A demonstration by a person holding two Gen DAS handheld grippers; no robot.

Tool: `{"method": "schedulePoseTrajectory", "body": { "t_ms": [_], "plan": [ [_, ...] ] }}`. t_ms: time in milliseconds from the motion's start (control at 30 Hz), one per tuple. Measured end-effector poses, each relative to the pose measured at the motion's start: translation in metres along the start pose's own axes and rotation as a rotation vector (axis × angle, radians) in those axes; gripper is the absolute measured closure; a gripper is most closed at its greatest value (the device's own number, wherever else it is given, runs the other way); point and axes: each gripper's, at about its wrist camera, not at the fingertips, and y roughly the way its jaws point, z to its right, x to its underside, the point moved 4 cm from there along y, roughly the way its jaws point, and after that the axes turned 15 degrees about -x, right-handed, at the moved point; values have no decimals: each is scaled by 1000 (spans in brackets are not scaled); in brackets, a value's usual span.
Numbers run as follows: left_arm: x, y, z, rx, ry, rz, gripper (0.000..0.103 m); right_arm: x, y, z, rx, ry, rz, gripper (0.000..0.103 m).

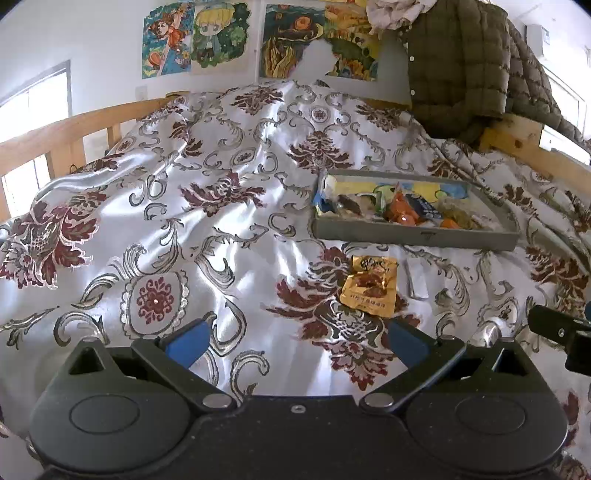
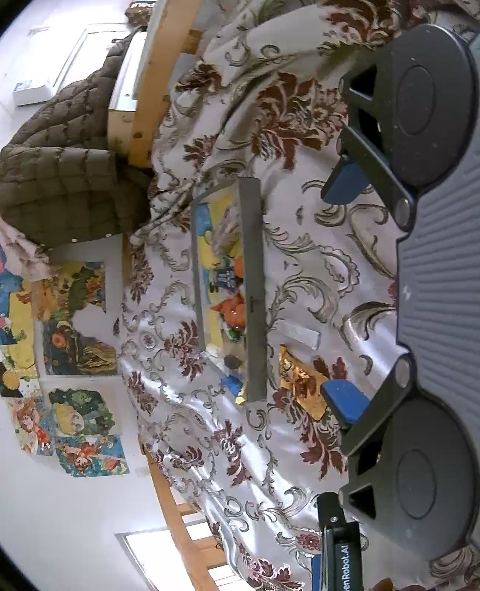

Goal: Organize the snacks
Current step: 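Move both tools back toward the gold packet and white stick pack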

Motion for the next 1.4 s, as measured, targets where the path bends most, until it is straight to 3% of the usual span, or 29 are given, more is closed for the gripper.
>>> {"method": "schedulePoseTrajectory", "body": {
  "t_ms": [667, 867, 1400],
  "plan": [
    [-11, 15, 19, -12, 12, 1, 1, -7, 18, 10, -12, 52, -7, 0],
    [-14, 24, 23, 20, 66, 9, 1, -16, 26, 16, -5, 50, -5, 0],
    [-39, 84, 47, 77, 111, 8, 1, -37, 92, 40, -8, 0, -77, 0]
  ]
}}
